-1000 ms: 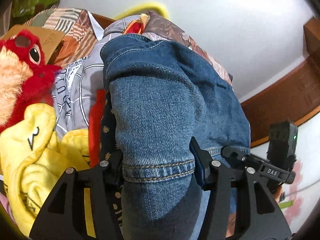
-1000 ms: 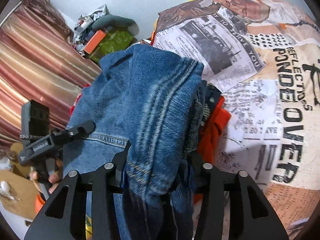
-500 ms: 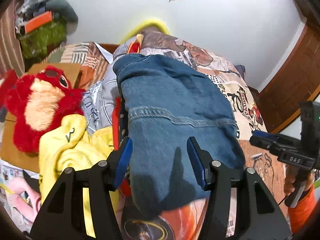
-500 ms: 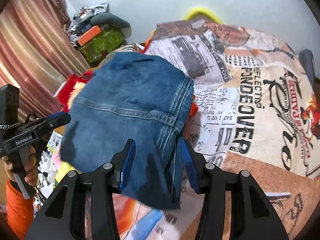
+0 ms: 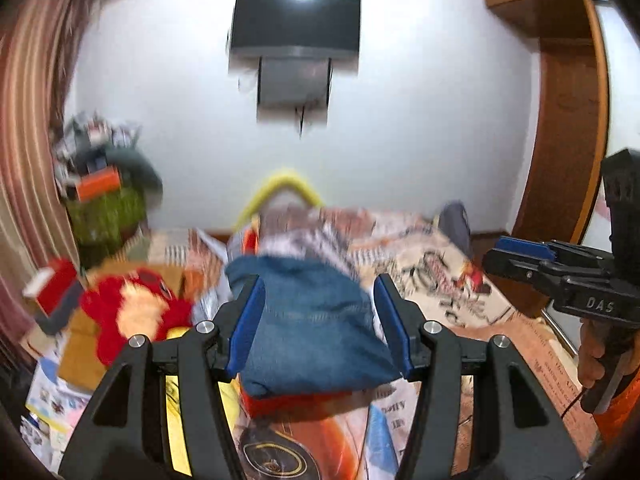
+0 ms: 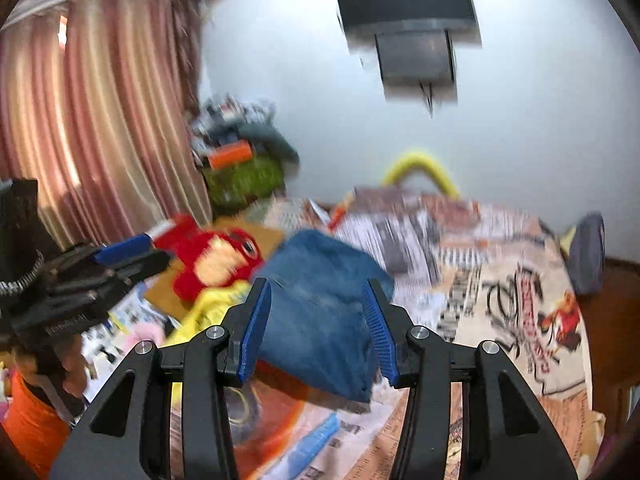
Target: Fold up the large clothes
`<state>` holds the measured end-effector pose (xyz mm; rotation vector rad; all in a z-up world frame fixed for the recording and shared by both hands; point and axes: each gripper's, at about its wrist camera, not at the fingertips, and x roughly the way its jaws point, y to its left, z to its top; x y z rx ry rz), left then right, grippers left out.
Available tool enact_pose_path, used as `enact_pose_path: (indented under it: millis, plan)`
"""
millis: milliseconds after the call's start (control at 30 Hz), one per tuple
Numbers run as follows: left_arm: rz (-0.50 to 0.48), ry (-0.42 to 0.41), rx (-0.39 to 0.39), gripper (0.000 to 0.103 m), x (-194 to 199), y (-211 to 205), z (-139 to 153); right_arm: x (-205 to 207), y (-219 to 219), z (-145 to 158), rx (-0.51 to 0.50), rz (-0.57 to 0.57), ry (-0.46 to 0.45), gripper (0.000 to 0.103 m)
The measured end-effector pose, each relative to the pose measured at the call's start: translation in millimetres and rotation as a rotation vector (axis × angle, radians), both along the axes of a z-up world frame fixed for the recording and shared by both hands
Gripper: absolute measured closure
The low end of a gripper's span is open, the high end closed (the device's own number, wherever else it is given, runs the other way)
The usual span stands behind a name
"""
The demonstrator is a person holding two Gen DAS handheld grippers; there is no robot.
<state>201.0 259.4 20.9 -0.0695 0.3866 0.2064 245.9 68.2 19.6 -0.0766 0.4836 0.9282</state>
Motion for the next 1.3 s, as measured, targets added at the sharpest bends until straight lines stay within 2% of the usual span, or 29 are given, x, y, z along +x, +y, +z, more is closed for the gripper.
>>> enact_pose_path:
  millis: [133,233,333,433,567,633,700,800,900,967,1300]
  plan:
    - [0.023,-0.141,0.083,0.048,-51.2,-40.1,19.9,-47.9,-26.6,23.1,0.107,0.007,-0.101,0.058]
    - [0.041,-0.220,0.088,0.048,-84.0,-61.8,23.7,-81.6,-42.0,29.3,0.160,-0.011,-0.183,0.058]
    - [0.088,-0.294,0.106,0.048,-112.2,-77.4,20.4,-105.8,-54.7,31.0,0.205,-0.015,-0.211,0.058]
    - [0.131,-0.321,0.128,0.048,-131.7,-87.9,15.7,-122.0,-62.0,28.9,0.224,-0.028,-0.245,0.058]
    - [0.117,-0.333,0.081,0.048,-149.2,-89.6,11.4,-131.2,-64.3,21.3,0.225,-0.075,-0.278,0.058]
    - [0.138,-0.328,0.103,0.044,-155.0,-91.7,8.5,-133.5,-62.8,17.2,0.213,-0.087,-0.286,0.057]
    - [0.160,-0.326,0.123,0.028,-158.5,-96.2,7.1,-136.4,-60.4,13.8,0.198,-0.100,-0.291,0.052]
    - [0.178,-0.336,0.112,0.011,-163.5,-96.9,5.0,-141.7,-61.4,14.5,0.189,-0.133,-0.302,0.029]
    - [0.192,-0.345,0.109,0.009,-168.4,-99.3,3.7,-140.8,-65.7,15.8,0.218,-0.172,-0.310,0.009]
    - [0.196,-0.343,0.115,0.008,-169.1,-99.8,3.5,-139.7,-67.2,18.4,0.231,-0.193,-0.313,0.003]
    - [0.200,-0.344,0.128,0.004,-172.4,-104.8,0.0,-145.2,-69.6,15.2,0.214,-0.202,-0.306,0.001]
